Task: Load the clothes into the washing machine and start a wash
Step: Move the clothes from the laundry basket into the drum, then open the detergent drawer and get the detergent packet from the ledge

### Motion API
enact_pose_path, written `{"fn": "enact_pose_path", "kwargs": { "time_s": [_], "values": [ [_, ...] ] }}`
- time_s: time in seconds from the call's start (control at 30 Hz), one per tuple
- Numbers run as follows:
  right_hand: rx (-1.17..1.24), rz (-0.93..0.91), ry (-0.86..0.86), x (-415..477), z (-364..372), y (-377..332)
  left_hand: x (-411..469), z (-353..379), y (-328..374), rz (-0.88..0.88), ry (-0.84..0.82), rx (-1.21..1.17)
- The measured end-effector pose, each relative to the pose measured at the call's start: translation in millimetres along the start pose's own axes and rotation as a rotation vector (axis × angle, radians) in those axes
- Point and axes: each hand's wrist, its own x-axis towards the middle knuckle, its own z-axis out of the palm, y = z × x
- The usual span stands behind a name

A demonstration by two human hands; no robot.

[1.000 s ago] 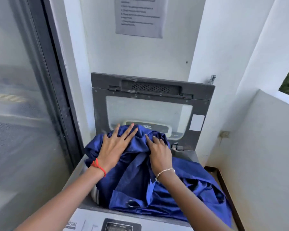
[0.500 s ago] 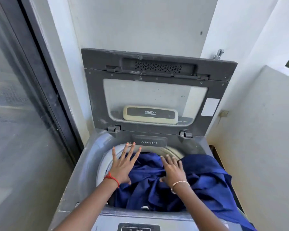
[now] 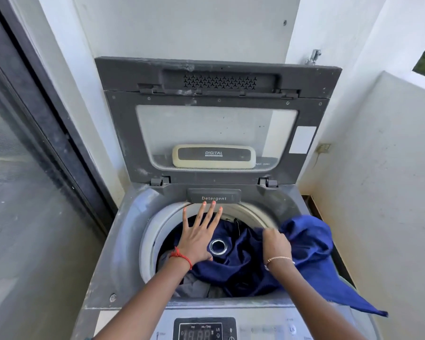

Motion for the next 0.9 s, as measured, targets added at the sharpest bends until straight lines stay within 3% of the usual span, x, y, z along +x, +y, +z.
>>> {"fn": "enact_pose_path", "kwargs": {
  "time_s": [0.1,0.2,0.3,0.37,0.43,0.53,0.6,0.73,0.9],
  "values": [
    [0.328,0.015,0.039,8.8,4.9,-27.4,-0.5,-1.5,0.6,-0.022,0.015,-0.036],
    [0.998,0.090,0.055,12.7,12.6,-50.1,-0.6,-4.5,0.6,-0.057,0.040,-0.057],
    [1.877,0.215,-0.272,8.0,19.2,-67.4,-0.9,-3.0,1.3,-0.081,0.095,-0.168],
    [2.107,0.200,-0.503,5.6,26.2,-68.0,-1.3,0.8,-0.2,-0.106,0.192,-0.287],
    [1.853,0.123,-0.578,5.3,30.2,-59.6,-3.4,6.0,-4.1,-0.120,0.212,-0.270],
    [0.873,-0.039,-0.446,11.6,36.8,-37.5,-6.3,17.0,-11.4,-0.172,0.066,-0.165],
    [0.507,-0.044,-0.389,12.8,36.4,-22.6,-4.3,21.2,-11.5,-0.183,-0.026,-0.143],
    [0.281,0.014,-0.523,11.3,30.2,-3.1,1.3,23.1,-5.8,-0.156,-0.080,-0.124],
    [0.347,0.039,-0.592,17.1,38.4,8.5,14.9,22.8,-3.0,-0.160,-0.032,-0.165]
  ]
}}
